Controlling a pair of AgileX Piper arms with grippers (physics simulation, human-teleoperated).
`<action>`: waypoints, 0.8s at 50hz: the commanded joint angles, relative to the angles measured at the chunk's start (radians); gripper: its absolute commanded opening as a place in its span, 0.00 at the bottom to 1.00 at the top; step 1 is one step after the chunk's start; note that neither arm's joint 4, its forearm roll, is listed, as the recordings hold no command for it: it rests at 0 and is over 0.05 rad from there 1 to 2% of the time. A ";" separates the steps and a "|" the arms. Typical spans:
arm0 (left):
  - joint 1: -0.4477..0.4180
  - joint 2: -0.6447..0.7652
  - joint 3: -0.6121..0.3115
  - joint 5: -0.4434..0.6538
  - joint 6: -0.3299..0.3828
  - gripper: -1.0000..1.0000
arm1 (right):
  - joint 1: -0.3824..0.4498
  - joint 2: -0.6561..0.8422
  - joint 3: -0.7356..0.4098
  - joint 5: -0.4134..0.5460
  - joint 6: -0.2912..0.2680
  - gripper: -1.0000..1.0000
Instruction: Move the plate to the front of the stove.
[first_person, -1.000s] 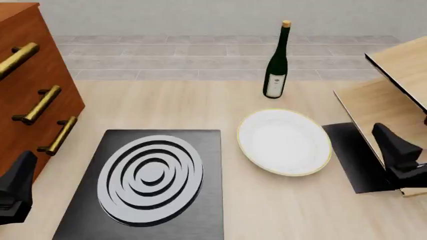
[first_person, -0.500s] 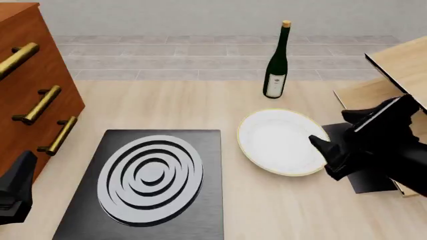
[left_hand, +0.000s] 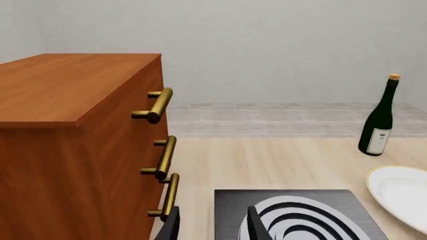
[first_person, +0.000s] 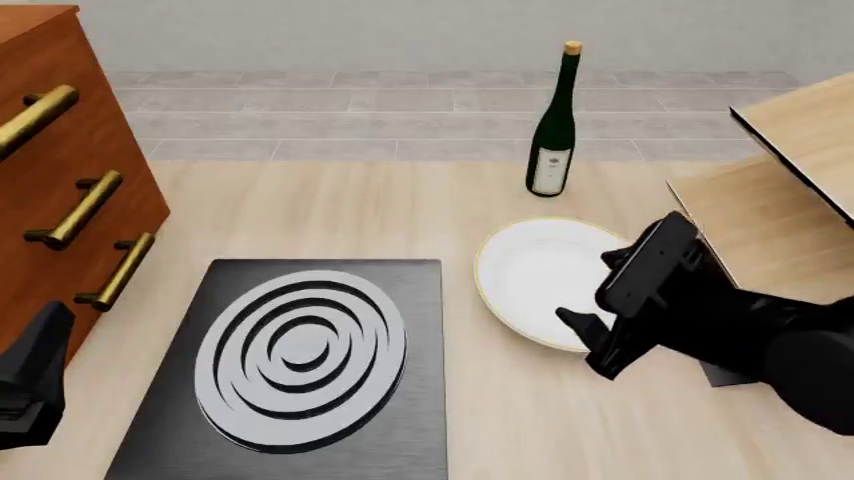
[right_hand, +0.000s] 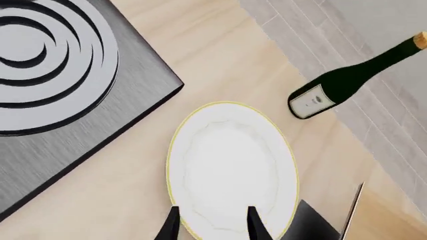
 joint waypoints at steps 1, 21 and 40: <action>0.000 0.000 0.000 0.000 0.000 1.00 | 0.041 0.120 -0.016 -0.040 -0.008 1.00; 0.000 0.000 0.000 0.000 0.000 1.00 | 0.074 0.245 -0.036 -0.093 0.007 1.00; 0.000 0.000 0.000 0.000 0.000 1.00 | 0.060 0.303 -0.047 -0.118 0.008 1.00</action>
